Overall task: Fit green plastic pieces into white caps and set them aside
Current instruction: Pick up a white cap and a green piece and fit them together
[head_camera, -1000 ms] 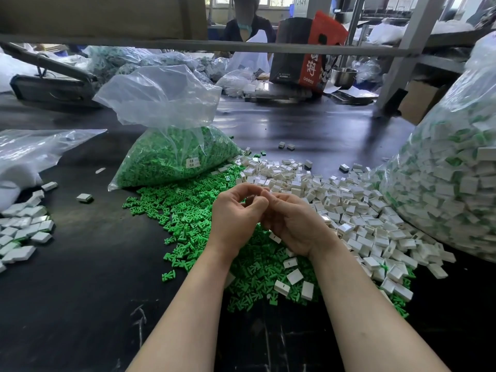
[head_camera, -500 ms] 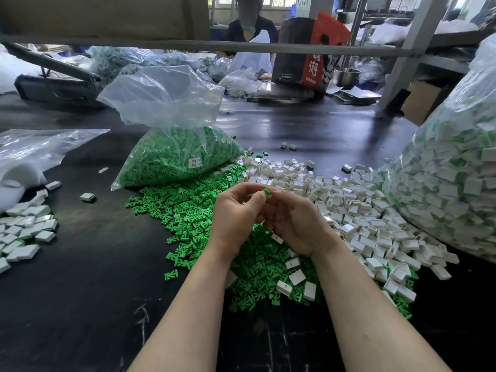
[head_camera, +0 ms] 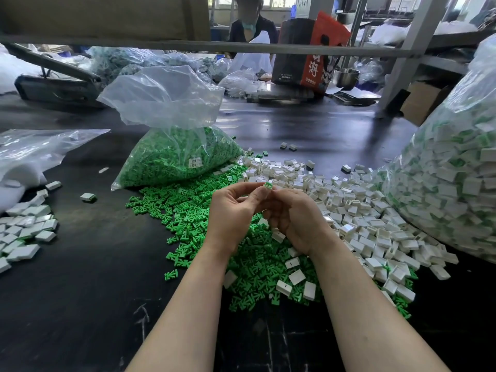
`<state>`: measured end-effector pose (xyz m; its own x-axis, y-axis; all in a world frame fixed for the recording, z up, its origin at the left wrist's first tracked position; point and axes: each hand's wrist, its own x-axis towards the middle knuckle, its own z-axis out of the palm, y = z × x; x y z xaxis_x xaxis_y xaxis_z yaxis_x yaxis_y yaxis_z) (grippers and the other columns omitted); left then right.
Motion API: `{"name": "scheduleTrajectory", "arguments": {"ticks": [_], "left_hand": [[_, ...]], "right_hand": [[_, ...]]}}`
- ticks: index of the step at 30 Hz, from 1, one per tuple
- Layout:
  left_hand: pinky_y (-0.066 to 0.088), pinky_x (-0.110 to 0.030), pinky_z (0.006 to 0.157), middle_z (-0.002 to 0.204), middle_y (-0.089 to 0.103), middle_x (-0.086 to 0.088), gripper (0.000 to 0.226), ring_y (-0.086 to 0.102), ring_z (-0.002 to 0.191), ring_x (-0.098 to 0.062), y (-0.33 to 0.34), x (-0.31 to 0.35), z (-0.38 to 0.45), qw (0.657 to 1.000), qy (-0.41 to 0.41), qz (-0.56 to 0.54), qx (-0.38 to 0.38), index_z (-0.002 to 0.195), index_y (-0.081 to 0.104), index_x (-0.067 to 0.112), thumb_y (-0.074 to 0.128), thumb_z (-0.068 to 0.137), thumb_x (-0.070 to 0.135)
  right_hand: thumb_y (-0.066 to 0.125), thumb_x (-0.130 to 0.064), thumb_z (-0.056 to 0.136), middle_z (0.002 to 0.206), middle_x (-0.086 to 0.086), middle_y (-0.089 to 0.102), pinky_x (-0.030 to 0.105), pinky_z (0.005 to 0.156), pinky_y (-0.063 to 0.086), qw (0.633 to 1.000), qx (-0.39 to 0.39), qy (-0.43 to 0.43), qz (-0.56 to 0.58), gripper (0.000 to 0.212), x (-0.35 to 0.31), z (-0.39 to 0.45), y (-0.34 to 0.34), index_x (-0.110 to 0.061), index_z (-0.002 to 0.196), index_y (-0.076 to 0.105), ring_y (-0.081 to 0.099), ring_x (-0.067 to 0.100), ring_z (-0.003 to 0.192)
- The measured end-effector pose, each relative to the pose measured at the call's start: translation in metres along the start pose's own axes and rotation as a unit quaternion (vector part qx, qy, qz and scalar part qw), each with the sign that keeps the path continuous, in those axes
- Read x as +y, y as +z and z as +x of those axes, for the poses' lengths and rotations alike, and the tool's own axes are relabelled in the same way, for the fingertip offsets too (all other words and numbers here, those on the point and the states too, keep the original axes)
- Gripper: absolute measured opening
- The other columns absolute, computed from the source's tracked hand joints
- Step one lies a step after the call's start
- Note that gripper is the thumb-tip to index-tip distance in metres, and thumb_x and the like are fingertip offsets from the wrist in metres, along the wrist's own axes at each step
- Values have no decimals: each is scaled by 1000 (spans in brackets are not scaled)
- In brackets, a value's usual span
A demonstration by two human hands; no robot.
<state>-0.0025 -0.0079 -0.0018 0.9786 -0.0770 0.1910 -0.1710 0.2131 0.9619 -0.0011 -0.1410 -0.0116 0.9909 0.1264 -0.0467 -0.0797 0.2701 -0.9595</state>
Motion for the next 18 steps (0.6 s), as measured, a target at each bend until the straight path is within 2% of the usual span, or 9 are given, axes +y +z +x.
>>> {"name": "scheduleTrajectory", "arguments": {"ticks": [3, 6, 10, 13, 18], "left_hand": [[59, -25, 69, 82, 77, -2, 18, 75, 77, -20, -1, 0, 0, 999, 22, 46, 4, 87, 73, 21, 69, 88, 3], [59, -28, 73, 88, 76, -3, 19, 74, 81, -18, -2, 0, 1, 994, 41, 102, 16, 88, 73, 25, 69, 88, 6], [56, -19, 70, 92, 72, 5, 22, 71, 78, -8, -1, 1, 1, 987, 63, 144, 15, 84, 72, 28, 70, 88, 7], [54, -16, 69, 92, 70, 6, 18, 69, 77, -4, 0, 1, 0, 986, 64, 153, 11, 86, 73, 23, 69, 88, 6], [58, -26, 72, 92, 73, 0, 17, 72, 81, -16, 1, 1, 1, 990, 40, 134, 14, 84, 73, 26, 70, 88, 9]], "right_hand": [[43, -34, 103, 76, 12, 69, 25, 50, 42, 1000, 0, 14, -12, 38, -1, -1, 2, -2, 94, 62, 56, 17, 60], [50, -53, 93, 75, 10, 69, 23, 50, 42, 999, -17, 25, -21, 51, -3, -2, 4, -4, 91, 64, 58, 16, 61], [51, -46, 94, 74, 8, 68, 21, 50, 41, 999, -26, 18, -4, 42, -2, -2, 2, -7, 89, 67, 57, 15, 61], [55, -45, 89, 72, 7, 68, 21, 50, 42, 999, -30, 18, 9, 39, -1, -2, 1, -8, 87, 67, 57, 14, 61], [57, -44, 86, 75, 9, 68, 21, 49, 42, 998, -38, 24, 33, 38, -1, -1, -1, -8, 89, 68, 58, 15, 60]]}}
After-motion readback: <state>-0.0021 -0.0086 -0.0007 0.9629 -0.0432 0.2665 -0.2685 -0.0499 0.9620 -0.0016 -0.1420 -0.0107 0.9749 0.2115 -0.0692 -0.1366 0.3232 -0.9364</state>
